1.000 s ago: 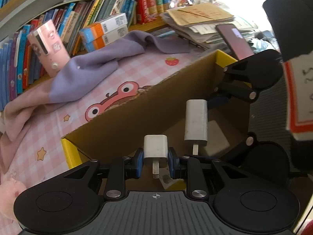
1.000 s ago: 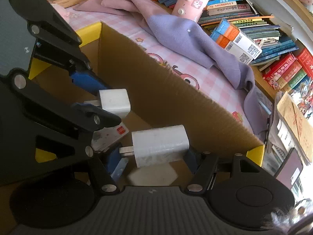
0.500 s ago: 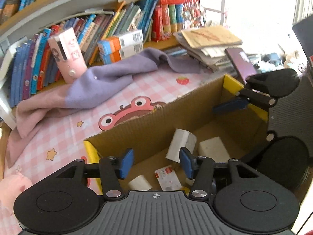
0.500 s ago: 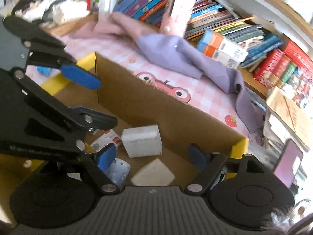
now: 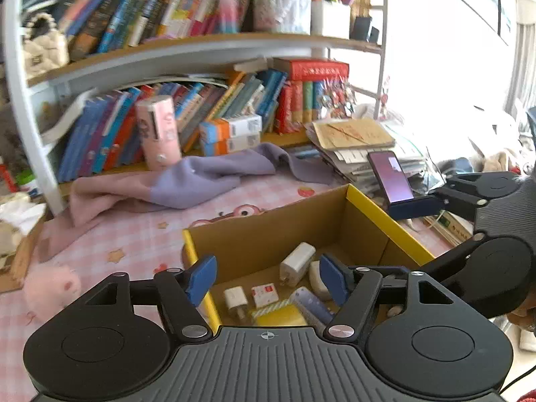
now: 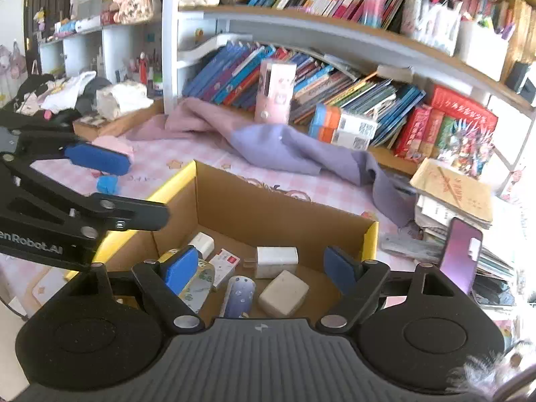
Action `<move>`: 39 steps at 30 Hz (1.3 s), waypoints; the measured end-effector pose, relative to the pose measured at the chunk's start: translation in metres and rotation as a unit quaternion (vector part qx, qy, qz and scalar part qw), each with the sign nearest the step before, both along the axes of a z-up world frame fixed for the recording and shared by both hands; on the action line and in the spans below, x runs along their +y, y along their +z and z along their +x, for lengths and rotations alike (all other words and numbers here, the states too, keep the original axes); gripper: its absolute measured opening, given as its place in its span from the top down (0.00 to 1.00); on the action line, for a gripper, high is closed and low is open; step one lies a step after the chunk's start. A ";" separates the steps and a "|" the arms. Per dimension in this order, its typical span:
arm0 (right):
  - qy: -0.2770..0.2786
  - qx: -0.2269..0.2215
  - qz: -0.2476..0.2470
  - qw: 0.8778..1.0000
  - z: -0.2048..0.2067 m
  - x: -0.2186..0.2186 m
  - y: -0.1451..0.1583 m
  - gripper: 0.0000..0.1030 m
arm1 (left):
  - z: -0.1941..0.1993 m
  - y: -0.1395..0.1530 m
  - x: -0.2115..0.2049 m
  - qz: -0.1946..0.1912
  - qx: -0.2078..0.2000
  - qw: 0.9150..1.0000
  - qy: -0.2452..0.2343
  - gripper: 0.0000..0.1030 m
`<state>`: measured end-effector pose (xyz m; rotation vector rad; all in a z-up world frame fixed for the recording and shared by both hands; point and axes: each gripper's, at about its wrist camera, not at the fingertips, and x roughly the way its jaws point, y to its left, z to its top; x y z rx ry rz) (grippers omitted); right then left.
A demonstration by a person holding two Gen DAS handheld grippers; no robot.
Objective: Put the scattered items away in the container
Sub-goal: 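Withdraw both open tools from the box toward the pink pig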
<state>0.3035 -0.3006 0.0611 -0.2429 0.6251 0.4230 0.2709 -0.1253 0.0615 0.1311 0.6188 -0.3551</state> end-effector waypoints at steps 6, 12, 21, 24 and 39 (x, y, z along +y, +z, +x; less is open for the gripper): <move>-0.030 -0.027 0.000 0.999 -0.035 0.000 0.010 0.20 | -0.037 -0.002 0.020 0.004 -0.008 1.000 0.009 0.28; -0.069 -0.039 0.011 0.997 -0.071 0.006 0.016 0.20 | -0.069 -0.004 0.042 -0.017 -0.009 1.000 0.023 0.23; -0.127 -0.051 -0.017 0.990 -0.133 0.031 -0.005 0.19 | -0.117 -0.024 0.079 0.022 -0.014 0.999 0.019 0.19; -0.146 -0.027 -0.003 0.989 -0.147 0.040 -0.013 0.19 | -0.129 -0.031 0.094 0.016 0.002 1.000 0.015 0.19; -0.162 0.033 0.013 0.986 -0.201 0.112 -0.029 0.18 | -0.169 -0.049 0.144 0.022 0.042 0.999 -0.013 0.14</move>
